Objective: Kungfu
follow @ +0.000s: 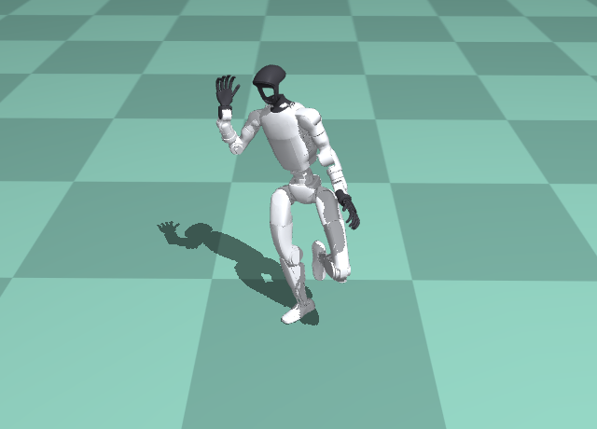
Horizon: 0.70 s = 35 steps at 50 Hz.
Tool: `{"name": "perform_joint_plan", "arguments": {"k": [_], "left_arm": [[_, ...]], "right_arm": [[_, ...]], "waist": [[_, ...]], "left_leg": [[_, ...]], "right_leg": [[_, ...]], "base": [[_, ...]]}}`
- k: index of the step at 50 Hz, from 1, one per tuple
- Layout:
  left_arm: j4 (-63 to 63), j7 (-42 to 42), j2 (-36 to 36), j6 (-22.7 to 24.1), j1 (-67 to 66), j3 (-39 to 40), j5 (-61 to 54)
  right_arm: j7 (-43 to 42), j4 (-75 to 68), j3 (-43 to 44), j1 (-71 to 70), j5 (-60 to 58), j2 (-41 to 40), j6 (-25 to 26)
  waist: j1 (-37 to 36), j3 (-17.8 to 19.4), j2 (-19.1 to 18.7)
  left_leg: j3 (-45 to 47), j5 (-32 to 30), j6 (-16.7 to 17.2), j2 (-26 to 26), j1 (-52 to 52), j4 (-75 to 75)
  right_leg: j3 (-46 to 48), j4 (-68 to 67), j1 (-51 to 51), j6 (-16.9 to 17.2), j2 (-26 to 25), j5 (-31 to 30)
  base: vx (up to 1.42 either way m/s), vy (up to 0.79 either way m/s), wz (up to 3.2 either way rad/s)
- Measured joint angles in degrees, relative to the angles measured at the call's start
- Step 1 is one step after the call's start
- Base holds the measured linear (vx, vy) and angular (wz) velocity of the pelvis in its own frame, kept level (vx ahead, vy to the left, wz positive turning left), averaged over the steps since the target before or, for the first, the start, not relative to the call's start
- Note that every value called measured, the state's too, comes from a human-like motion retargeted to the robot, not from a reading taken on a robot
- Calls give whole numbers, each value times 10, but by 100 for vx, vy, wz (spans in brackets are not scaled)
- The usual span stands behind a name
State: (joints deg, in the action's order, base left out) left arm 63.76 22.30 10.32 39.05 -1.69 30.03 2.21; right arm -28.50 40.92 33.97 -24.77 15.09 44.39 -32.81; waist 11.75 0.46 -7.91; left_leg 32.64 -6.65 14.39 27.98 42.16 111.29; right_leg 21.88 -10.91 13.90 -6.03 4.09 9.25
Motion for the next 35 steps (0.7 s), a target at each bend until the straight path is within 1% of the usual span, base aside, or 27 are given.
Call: {"name": "perform_joint_plan", "arguments": {"k": [2,5,8,12,13,15,16,18,22,23,26,27,28,30,32,33,34,35], "left_arm": [[-4,-14,-3,-5,0,-4,-16],[-14,-28,-4,-7,-2,-10,-25],[-25,-19,-6,-9,-7,-19,-19],[-43,-6,-15,-13,-18,-35,-16],[-48,-3,-18,-15,-21,-38,-18],[-58,-1,-24,-21,-28,-44,-24],[-65,-1,-28,-24,-32,-46,-29],[-80,2,-34,-28,-41,-50,-38],[-127,24,-52,-30,-51,-46,-52],[-143,28,-56,-28,-52,-43,-54],[-194,44,-59,-22,-47,-21,-55],[-213,55,-55,-20,-41,-12,-52],[-233,70,-46,-17,-34,-4,-50],[-274,99,-20,-14,-12,6,-52],[-310,111,15,-23,18,23,-60],[-327,109,35,-34,38,34,-65],[-341,103,58,-48,63,45,-72],[-354,95,83,-63,90,55,-79]], "right_arm": [[3,0,-6,1,5,-3,-1],[13,1,-20,1,19,-7,2],[28,-3,-33,1,25,-9,2],[58,-24,-59,6,30,-12,15],[66,-32,-67,7,32,-13,17],[90,-56,-94,11,41,-21,24],[106,-74,-113,13,47,-28,30],[148,-121,-157,15,58,-45,40],[240,-250,-258,4,87,-96,50],[265,-291,-285,-5,100,-113,53],[343,-425,-359,-45,146,-171,55],[366,-476,-382,-65,160,-190,59],[386,-529,-403,-89,172,-207,69],[418,-609,-429,-127,195,-228,96],[440,-672,-445,-167,207,-246,114],[444,-701,-452,-191,209,-259,117],[439,-726,-459,-219,206,-272,114],[430,-748,-465,-248,199,-284,110]], "waist": [[3,2,5],[-2,9,8],[-18,18,0],[-44,34,-20],[-47,36,-26],[-50,37,-33],[-52,36,-34],[-58,31,-32],[-80,19,-22],[-88,16,-19],[-120,13,-3],[-131,13,4],[-139,12,15],[-144,3,31],[-143,-5,40],[-145,-7,45],[-146,-10,48],[-145,-12,50]], "left_leg": [[-1,1,-5,-9,-11,-17],[-22,-6,-18,-1,-15,-49],[-51,-5,-39,55,-15,-78],[-68,-10,-62,140,-9,-149],[-69,-11,-65,153,-5,-164],[-56,-14,-84,177,1,-211],[-46,-18,-92,176,3,-242],[-28,-27,-106,162,8,-312],[-9,-51,-127,120,12,-484],[-7,-62,-128,108,9,-538],[-31,-143,-109,46,-23,-754],[-27,-159,-107,26,-38,-826],[8,-140,-120,11,-54,-881],[49,-65,-173,-32,-64,-945],[126,-66,-196,-46,-88,-961],[158,-84,-203,-53,-111,-959],[163,-90,-192,-60,-129,-947],[155,-91,-173,-68,-144,-930]], "right_leg": [[1,-3,2,-12,9,-2],[-2,-2,-1,-14,8,-3],[-3,3,-8,-23,-12,0],[6,11,-26,-48,-46,5],[8,14,-31,-53,-54,6],[14,19,-39,-60,-64,9],[15,20,-42,-61,-63,10],[17,22,-47,-59,-58,11],[33,27,-66,-43,-44,15],[38,28,-73,-38,-41,17],[41,34,-98,-22,-31,25],[44,37,-108,-15,-26,28],[55,39,-117,-7,-18,33],[92,44,-135,11,-6,41],[119,42,-152,31,-3,52],[127,41,-163,43,-3,57],[140,42,-175,57,-8,61],[155,44,-188,72,-14,63]], "base": [[5,13,1],[3,11,-15],[10,5,-27],[15,13,-17],[21,24,22],[15,24,50],[11,28,69],[13,34,79],[21,35,94],[29,37,98],[23,26,83],[19,12,102],[23,6,150],[32,0,217],[54,9,225],[61,11,194],[62,10,182],[66,11,191]]}}
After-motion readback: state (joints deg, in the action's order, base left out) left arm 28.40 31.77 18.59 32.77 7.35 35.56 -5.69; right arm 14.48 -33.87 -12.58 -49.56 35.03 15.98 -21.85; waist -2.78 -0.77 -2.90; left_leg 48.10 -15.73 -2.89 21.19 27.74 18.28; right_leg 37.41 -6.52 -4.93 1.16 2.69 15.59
